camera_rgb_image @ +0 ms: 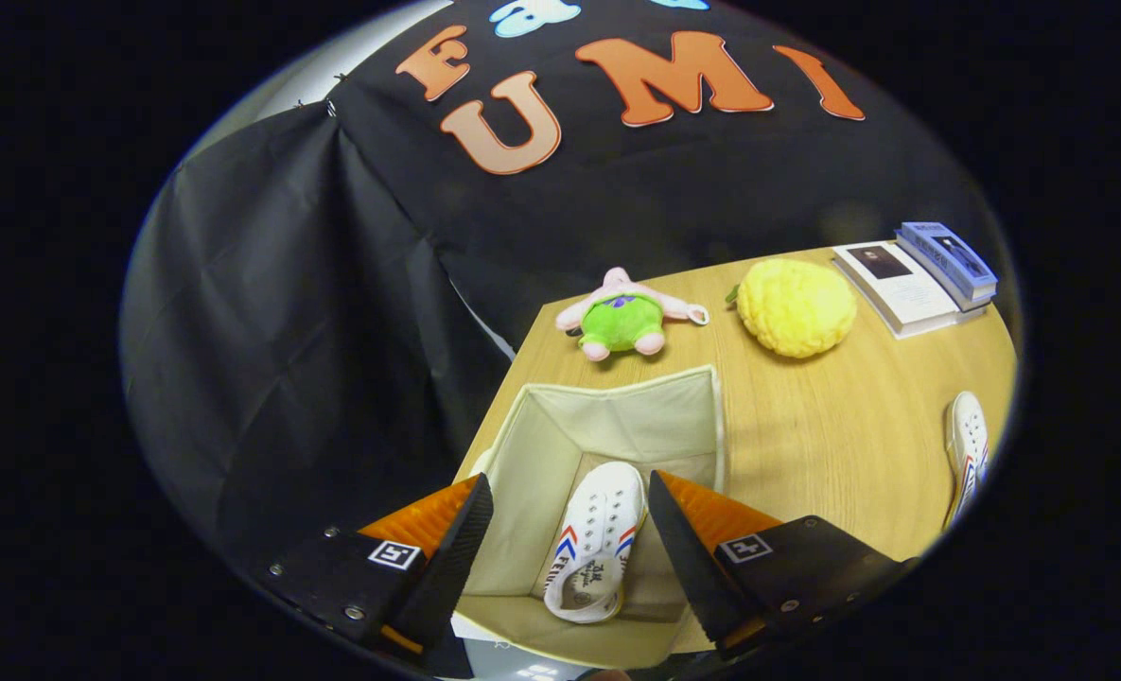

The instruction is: Open the storage box then place both shoes into the box .Put the left shoe in first, then the right shoe, with the right side of both shoes facing outward in a uniform manner.

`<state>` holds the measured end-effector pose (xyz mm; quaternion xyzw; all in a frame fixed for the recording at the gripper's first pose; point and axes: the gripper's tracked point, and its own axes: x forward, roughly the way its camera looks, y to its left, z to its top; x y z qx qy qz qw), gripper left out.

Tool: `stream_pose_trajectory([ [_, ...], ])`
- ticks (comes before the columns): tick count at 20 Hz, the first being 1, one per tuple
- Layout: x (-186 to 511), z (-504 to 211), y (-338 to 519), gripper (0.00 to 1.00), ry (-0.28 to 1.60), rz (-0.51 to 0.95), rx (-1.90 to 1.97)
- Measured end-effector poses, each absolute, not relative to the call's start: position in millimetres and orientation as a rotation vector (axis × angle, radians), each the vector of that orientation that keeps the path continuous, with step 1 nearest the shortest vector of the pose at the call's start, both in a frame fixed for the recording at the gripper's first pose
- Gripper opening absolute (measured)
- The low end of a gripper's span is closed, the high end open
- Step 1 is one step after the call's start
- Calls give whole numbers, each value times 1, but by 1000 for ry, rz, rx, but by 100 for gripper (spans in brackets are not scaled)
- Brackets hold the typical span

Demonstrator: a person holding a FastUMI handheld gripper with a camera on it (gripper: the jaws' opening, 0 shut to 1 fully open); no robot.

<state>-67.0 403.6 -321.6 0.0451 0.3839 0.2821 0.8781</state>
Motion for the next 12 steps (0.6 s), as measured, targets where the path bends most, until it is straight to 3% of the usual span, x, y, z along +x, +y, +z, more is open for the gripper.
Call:
stream_pose_trajectory([
  [12,15,-301,194,98,699,316,101],
])
